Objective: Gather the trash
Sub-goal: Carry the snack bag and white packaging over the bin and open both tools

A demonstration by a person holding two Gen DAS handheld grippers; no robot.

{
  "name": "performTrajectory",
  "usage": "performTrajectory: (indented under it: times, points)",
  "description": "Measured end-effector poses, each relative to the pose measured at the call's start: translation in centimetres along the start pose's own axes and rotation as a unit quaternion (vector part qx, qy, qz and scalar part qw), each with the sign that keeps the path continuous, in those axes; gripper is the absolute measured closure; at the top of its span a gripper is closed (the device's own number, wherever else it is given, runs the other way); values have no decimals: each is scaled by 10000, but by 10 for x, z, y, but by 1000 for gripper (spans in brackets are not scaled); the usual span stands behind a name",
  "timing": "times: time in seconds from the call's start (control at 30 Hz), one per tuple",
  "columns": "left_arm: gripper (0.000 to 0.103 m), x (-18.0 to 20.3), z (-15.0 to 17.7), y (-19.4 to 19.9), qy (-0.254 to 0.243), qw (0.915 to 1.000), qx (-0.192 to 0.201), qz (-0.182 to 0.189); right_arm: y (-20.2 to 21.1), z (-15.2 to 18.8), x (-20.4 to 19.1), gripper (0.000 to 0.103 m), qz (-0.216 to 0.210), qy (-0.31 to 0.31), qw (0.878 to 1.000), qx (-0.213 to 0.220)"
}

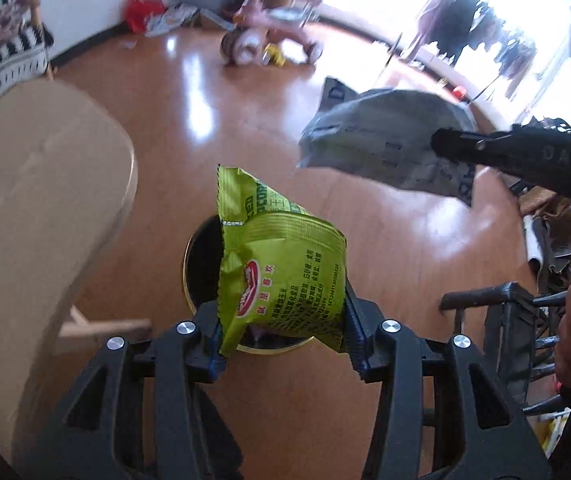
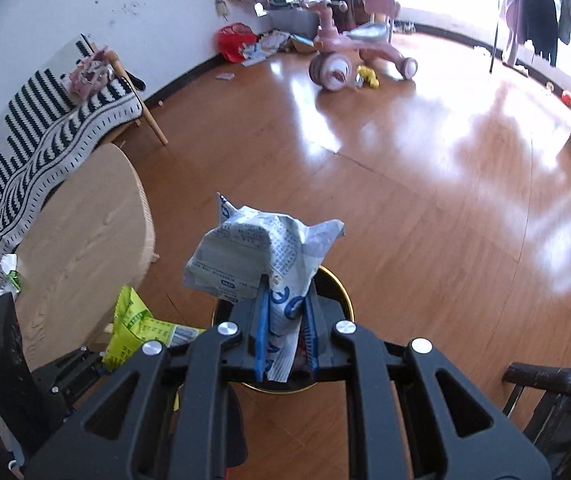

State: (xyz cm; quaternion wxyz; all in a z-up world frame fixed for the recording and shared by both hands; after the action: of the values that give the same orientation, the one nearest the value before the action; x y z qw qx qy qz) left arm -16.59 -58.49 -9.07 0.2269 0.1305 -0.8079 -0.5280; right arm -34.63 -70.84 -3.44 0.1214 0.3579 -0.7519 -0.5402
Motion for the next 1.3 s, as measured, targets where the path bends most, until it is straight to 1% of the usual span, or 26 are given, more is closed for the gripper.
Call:
performTrajectory:
  times: [0.07, 0.13, 0.27, 0.4, 0.5, 0.53, 0.57, 0.6, 0.63, 0.7, 0.8, 0.87, 0.93, 1.0, 1.07, 1.13, 1.17, 1.23, 1.3]
  points:
    - [57, 1, -1, 0, -18, 10000, 29, -2, -13, -1, -1, 88, -13, -35, 10000, -54]
    - [57, 0, -2, -2, -80, 9999, 41, -101, -20, -2, -4, 88, -13, -52, 10000, -65]
    - [56, -5, -4, -4, 14, 10000, 2, -32, -35, -4, -8, 88, -35, -114, 9999, -114]
    - [56, -2, -6, -10, 1, 10000, -48, -30, -41, -8, -16, 87, -36, -115, 9998, -151]
    - [55, 1, -9, -12, 2, 9999, -76, 74, -38, -8, -16, 87, -12, -149, 9998, -116]
    - [51, 1, -11, -13, -15, 9999, -84, 76, -38, -9, -14, 82, -30, -214, 9997, -120]
    - [42, 2, -11, -14, -10, 9999, -106, 32, -37, -10, -13, 75, -20, -274, 9995, -124]
    - [36, 1, -11, -14, 7, 9999, -110, 6, -36, -11, -11, 49, -32, -319, 9994, -102]
    - [30, 0, -10, -13, 31, 10000, -89, 1, -34, -12, -11, 25, -60, -332, 9994, -45]
    - [29, 0, -10, -11, 28, 10000, -63, 20, -27, -12, -12, 24, 15, -282, 9996, 99]
    - [27, -3, -10, -10, 100, 9999, -51, -27, -25, -11, -13, 24, 2, -257, 9996, 88]
    - [22, -7, -9, -6, 239, 9997, -16, 56, -24, -11, -15, 24, 27, -197, 9998, 67]
    - [17, -9, -7, -1, 343, 9994, 58, 60, -22, -12, -18, 24, 41, -179, 9998, 81]
    - [17, -12, -6, 7, 420, 9990, 137, 17, -17, -14, -26, 24, 4, -132, 9999, 98]
    - [16, -19, -4, 23, 531, 9981, 293, 60, -12, -18, -37, 24, -67, -50, 9999, 140]
    - [16, -37, -4, 44, 732, 9960, 505, 117, -3, -25, -59, 23, -146, 80, 9996, 249]
    - [16, -49, -3, 57, 847, 9945, 614, 80, 0, -27, -68, 23, -195, 131, 9993, 290]
    - [15, -80, 0, 88, 1051, 9906, 865, -154, 6, -33, -95, 18, -325, 237, 9984, 390]
    - [14, -114, 8, 119, 1204, 9859, 1097, -376, 9, -37, -133, 16, -532, 356, 9969, 447]
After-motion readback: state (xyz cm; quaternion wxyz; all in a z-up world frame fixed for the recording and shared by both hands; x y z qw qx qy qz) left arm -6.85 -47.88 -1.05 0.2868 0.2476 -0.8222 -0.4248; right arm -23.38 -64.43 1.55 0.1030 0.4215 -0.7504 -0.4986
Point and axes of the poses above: each gripper's, at about its wrist camera, not at the fingertips, and y roughly against the way its jaws point, x to its right, z to its underside, the point moved 2 cm from there along -y, roughly the way its jaws point, and after that the axes turned 8 degrees about -x, right-handed, at the moved point
